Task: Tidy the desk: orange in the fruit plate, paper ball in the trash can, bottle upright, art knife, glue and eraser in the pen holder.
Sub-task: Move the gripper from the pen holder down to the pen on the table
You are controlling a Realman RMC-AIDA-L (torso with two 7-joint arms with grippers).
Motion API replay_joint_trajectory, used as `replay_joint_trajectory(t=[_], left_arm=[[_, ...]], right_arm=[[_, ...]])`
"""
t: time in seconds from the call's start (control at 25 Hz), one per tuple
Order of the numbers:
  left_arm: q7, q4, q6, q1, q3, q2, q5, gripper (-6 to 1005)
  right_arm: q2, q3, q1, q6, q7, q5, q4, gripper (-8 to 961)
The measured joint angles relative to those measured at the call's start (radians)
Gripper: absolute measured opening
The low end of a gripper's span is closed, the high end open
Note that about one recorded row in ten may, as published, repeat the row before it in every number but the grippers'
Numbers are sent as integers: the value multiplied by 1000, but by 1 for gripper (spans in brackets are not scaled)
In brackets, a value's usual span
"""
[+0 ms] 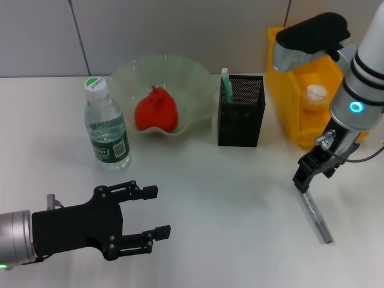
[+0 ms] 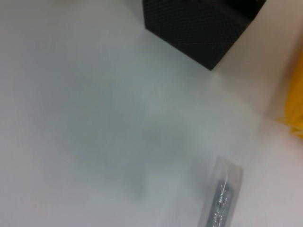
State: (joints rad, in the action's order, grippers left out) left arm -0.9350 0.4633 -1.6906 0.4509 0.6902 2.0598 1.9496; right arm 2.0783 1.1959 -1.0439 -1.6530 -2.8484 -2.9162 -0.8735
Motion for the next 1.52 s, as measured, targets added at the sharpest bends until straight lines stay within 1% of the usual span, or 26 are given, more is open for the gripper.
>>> replay_joint_trajectory(t=[0.2, 0.6, 1.0, 1.52], left_arm=[[4, 0, 0, 0, 0, 0, 0, 753], [19, 0, 5, 8, 0, 0, -1, 753], [30, 0, 7, 13, 0, 2, 0, 752], [30, 0, 10, 12, 0, 0, 0, 752]], right_arm=[[0, -2, 6, 48, -28, -1, 40, 625], [1, -13, 36, 109, -66, -1, 65, 624], [0, -14, 34, 160, -77, 6, 104, 624], [1, -13, 29, 185, -78, 32, 129, 624]])
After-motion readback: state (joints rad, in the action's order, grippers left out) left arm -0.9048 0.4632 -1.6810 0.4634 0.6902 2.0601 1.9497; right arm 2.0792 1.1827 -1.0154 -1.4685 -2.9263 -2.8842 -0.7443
